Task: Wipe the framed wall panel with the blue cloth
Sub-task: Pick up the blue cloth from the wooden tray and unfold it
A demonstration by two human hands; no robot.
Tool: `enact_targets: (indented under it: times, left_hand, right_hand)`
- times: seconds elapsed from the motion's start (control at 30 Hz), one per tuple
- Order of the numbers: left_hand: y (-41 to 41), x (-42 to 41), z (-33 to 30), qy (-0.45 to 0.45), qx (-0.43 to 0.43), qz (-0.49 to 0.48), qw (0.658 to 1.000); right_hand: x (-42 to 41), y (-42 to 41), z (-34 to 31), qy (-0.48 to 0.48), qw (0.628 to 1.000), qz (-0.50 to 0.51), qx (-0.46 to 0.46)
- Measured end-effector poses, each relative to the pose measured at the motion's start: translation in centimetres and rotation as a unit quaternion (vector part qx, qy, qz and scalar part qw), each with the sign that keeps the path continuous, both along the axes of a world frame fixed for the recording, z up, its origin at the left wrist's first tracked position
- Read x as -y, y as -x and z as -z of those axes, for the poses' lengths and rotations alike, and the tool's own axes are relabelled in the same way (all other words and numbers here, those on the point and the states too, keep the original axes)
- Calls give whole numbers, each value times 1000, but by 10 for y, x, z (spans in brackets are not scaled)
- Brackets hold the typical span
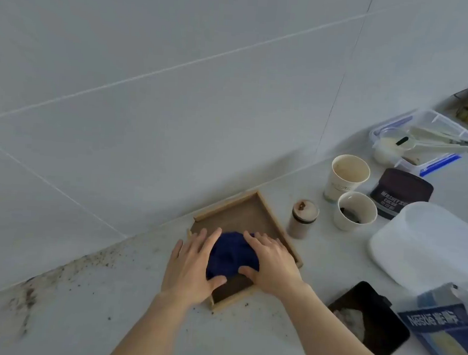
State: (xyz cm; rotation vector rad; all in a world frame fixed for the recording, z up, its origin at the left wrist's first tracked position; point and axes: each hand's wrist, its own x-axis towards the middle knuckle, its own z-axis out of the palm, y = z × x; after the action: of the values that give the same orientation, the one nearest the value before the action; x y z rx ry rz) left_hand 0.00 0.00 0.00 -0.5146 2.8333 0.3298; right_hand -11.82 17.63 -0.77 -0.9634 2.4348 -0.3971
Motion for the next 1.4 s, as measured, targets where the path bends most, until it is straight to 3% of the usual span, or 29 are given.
enact_targets:
  times: [0.27, 0.67, 1.1, 1.4]
  left_hand:
    - [4, -7, 6, 51, -25, -25, 998]
    - [7, 4, -21, 55, -53, -42, 996]
    - [-15, 38, -119, 85, -161, -66, 981]
    - [-75, 64, -202, 107, -229, -92, 963]
  right_hand:
    - [-4, 0, 5, 4, 998, 41, -51]
    - [-3, 4, -22, 40, 994, 74, -76]
    - [11, -10, -117, 98, 979, 78, -164]
    - [44, -56, -204, 140, 955, 62, -254]
